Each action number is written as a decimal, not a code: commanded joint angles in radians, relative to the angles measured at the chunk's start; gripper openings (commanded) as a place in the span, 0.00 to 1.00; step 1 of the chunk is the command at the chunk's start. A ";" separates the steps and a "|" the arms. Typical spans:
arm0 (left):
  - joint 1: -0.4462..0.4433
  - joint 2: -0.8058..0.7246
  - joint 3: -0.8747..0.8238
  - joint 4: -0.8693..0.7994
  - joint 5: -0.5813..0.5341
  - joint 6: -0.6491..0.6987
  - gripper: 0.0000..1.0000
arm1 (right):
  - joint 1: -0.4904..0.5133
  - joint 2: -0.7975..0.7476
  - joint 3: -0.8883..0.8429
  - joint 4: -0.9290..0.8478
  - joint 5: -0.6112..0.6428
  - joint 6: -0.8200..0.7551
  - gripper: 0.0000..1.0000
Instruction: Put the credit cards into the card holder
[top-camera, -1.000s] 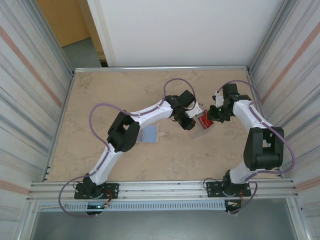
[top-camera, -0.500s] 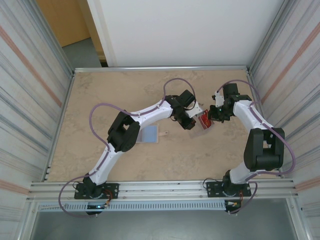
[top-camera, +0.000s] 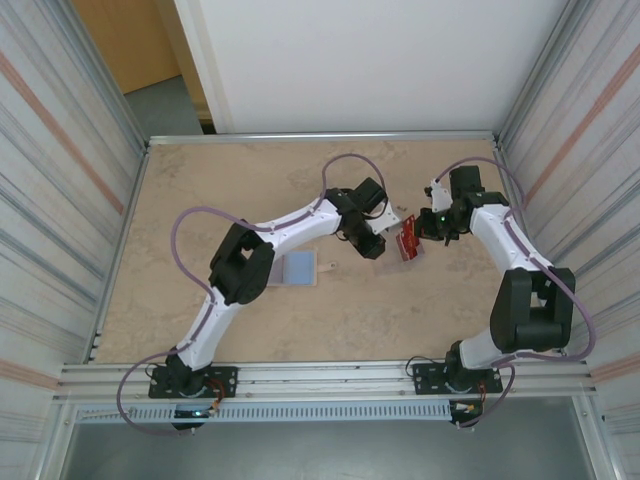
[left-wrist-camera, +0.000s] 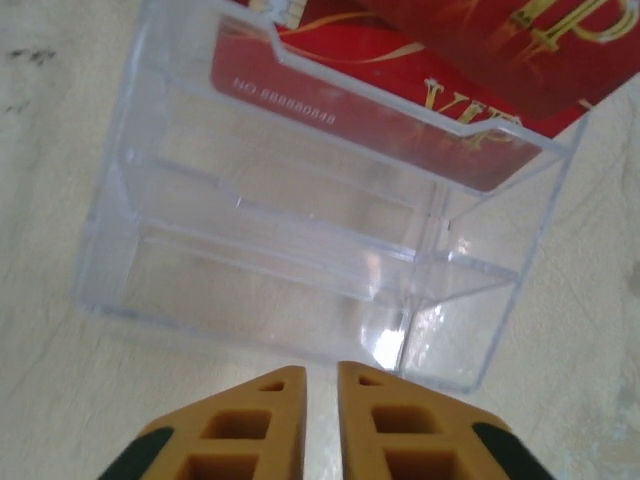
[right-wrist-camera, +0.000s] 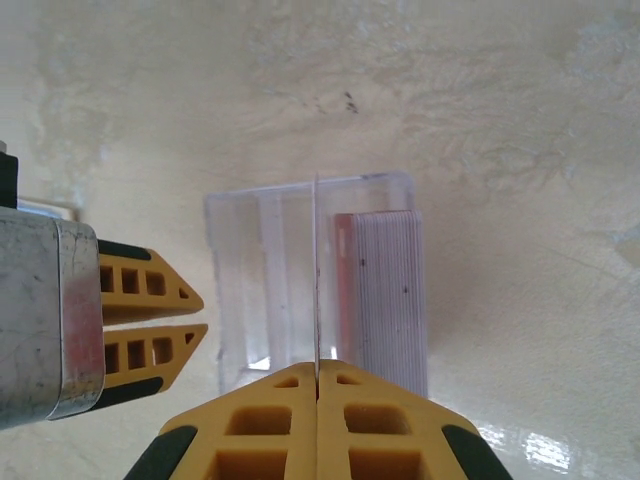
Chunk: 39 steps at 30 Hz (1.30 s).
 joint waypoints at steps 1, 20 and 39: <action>0.014 -0.140 -0.040 -0.031 -0.018 0.029 0.21 | -0.008 -0.048 0.000 0.000 -0.068 0.012 0.03; 0.400 -0.713 -0.560 -0.152 0.165 0.090 0.40 | 0.261 -0.218 -0.139 0.370 -0.176 0.484 0.00; 0.619 -0.752 -0.895 -0.011 0.168 0.121 0.00 | 0.660 0.241 -0.116 0.874 -0.137 0.808 0.00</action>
